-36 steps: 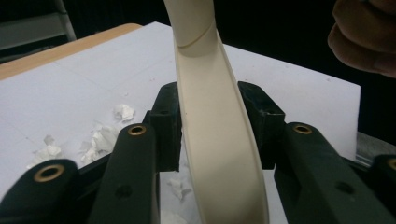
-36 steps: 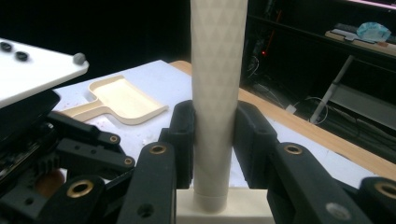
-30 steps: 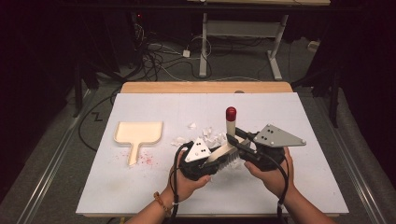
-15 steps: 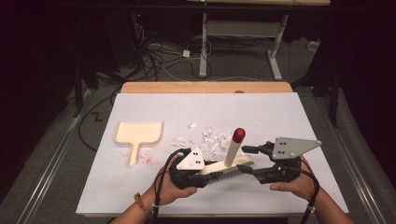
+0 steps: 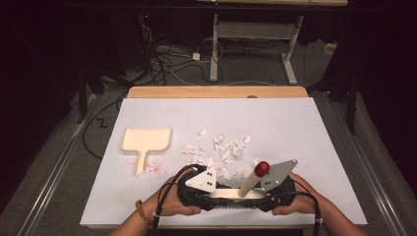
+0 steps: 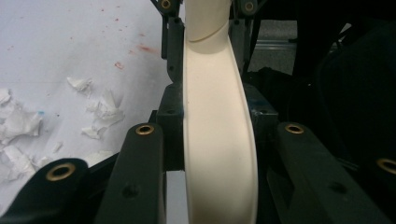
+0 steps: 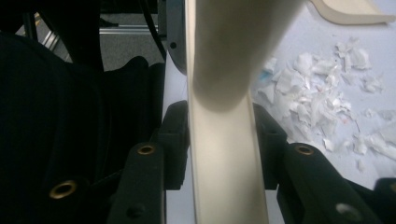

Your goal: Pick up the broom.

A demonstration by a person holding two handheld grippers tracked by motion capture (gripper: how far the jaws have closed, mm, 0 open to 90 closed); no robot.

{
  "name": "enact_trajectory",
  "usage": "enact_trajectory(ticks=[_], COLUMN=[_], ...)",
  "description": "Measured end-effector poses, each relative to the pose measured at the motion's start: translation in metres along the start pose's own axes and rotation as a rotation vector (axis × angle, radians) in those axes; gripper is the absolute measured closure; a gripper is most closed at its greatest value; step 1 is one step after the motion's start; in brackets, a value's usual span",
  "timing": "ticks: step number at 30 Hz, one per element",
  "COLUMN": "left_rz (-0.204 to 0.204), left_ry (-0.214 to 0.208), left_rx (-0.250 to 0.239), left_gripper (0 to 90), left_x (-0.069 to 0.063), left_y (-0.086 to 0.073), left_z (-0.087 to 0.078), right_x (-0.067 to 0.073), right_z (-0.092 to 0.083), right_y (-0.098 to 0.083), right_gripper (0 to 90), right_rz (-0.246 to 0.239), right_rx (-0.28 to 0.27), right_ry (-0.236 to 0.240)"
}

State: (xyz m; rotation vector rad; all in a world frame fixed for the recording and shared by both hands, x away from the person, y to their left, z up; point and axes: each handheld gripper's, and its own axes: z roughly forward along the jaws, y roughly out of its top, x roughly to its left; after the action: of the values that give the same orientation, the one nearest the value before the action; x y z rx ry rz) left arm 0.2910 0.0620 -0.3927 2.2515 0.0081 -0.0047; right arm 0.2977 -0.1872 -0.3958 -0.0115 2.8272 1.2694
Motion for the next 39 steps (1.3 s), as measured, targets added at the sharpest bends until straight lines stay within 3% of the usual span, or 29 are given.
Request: enact_trajectory(ticks=[2, 4, 6, 8, 9, 11, 12, 15, 18, 19, 20, 21, 22, 25, 33, 34, 38, 39], left_rz=[-0.006, -0.008, -0.007, -0.018, -0.021, -0.052, -0.067, -0.109, -0.132, -0.15, -0.15, -0.16, -0.173, -0.231, -0.314, -0.317, -0.358, -0.332], left_ry=[0.011, 0.032, 0.12, 0.177, 0.231, 0.333, 0.375, 0.488, 0.597, 0.612, 0.612, 0.636, 0.665, 0.739, 0.804, 0.83, 0.82, 0.829], left_rx=[-0.018, -0.017, 0.001, 0.015, 0.023, 0.016, 0.006, -0.025, -0.019, -0.028, -0.028, -0.031, -0.034, -0.037, -0.002, 0.018, 0.008, 0.017], left_gripper=[62.5, 59.6, 47.5, 38.7, 35.1, 23.6, 21.8, 18.8, 18.8, 18.8, 18.8, 18.8, 18.8, 18.8, 19.0, 19.0, 19.0, 19.0], left_x=[0.003, 0.006, 0.006, 0.006, 0.005, 0.004, 0.003, 0.001, -0.003, -0.005, -0.005, -0.006, -0.008, -0.015, -0.027, -0.029, -0.032, -0.032], left_y=[-0.002, -0.005, -0.006, -0.01, -0.012, -0.019, -0.024, -0.039, -0.054, -0.06, -0.06, -0.065, -0.07, -0.092, -0.124, -0.132, -0.139, -0.139], left_z=[-0.003, -0.006, -0.009, -0.013, -0.016, -0.022, -0.026, -0.039, -0.05, -0.054, -0.054, -0.057, -0.059, -0.067, -0.072, -0.071, -0.068, -0.067], right_x=[0.001, 0.0, 0.001, 0.001, 0.0, 0.0, -0.002, -0.004, -0.007, -0.008, -0.008, -0.011, -0.011, -0.019, -0.035, -0.036, -0.04, -0.042], right_z=[0.003, 0.005, 0.006, 0.005, 0.003, -0.004, -0.007, -0.02, -0.032, -0.036, -0.036, -0.044, -0.044, -0.057, -0.07, -0.07, -0.073, -0.074], right_y=[0.0, -0.001, -0.002, -0.002, -0.003, -0.003, -0.003, -0.004, -0.006, -0.007, -0.007, -0.009, -0.009, -0.015, -0.025, -0.026, -0.028, -0.029], right_gripper=[67.9, 68.0, 68.0, 68.0, 68.0, 68.1, 68.0, 68.1, 68.0, 68.0, 68.0, 68.0, 68.0, 68.1, 68.1, 68.1, 68.0, 68.1], right_rz=[0.003, 0.01, 0.025, 0.038, 0.03, 0.061, 0.055, 0.102, 0.141, 0.153, 0.153, 0.177, 0.177, 0.229, 0.277, 0.281, 0.275, 0.278], right_rx=[-0.011, -0.028, -0.018, -0.015, -0.02, -0.025, -0.031, -0.052, -0.07, -0.076, -0.076, -0.085, -0.085, -0.083, -0.077, -0.076, -0.052, -0.05], right_ry=[0.008, -0.026, -0.044, -0.078, -0.087, -0.136, -0.148, -0.218, -0.304, -0.346, -0.346, -0.413, -0.413, -0.495, -0.58, -0.59, -0.635, -0.648])
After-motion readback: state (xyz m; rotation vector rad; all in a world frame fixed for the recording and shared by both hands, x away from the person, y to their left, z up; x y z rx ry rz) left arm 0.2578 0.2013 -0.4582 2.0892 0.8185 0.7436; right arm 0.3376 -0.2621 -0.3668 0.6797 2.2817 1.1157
